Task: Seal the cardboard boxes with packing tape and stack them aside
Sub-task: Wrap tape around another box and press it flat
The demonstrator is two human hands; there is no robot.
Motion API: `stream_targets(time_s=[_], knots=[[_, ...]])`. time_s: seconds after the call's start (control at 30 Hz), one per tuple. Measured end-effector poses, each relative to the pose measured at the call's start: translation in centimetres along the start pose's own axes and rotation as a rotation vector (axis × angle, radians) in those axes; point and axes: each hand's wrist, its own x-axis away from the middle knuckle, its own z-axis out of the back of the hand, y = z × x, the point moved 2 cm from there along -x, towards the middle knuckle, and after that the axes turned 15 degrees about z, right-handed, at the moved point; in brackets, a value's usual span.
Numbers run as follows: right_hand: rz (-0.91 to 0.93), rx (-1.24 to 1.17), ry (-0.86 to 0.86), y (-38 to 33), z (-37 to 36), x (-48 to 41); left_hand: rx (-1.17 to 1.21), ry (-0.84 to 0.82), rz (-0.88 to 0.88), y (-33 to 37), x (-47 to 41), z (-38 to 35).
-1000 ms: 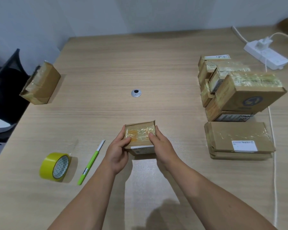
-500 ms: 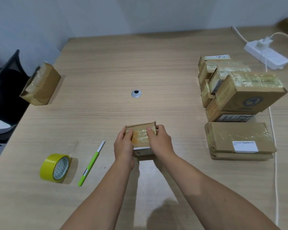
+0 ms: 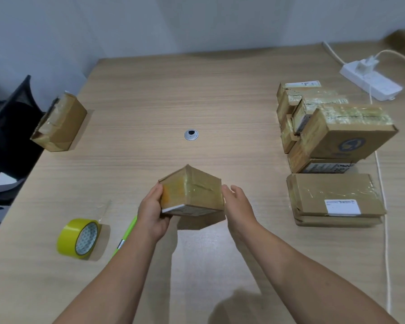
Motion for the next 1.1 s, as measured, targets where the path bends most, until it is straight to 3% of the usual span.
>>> stream_targets(time_s=[0.13, 0.2, 0.37, 0.57, 0.73, 0.83, 1.1], knots=[[-0.148, -0.243, -0.107, 1.2, -0.3, 0.0, -0.001, -0.071, 0.048, -0.9, 0.0, 1.0], [-0.128, -0.313, -0.108, 0.8, -0.8, 0.2, -0.116, -0.03, 0.05, -1.7, -0.1, 1.3], [0.091, -0.001, -0.111, 0.6, -0.4, -0.1, -0.236, 0.3, -0.196, -1.7, 0.1, 2.5], [0.121, 0.31, -0.104, 0.5, -1.6, 0.2, -0.564, 0.134, -0.299, -2.8, 0.7, 0.4], [0.125, 0.296, -0.053, 1.4, -2.5, 0.6, -0.805, 0.282, -0.421, -4.1, 1.4, -0.7], [0.134, 0.312, -0.048, 1.5, -2.6, 0.6, -0.784, 0.304, -0.42, -4.3, 1.4, -0.9], [0.115, 0.29, -0.054, 2.0, -2.8, 0.4, -0.468, 0.177, -0.267, -4.3, -0.3, 0.2]])
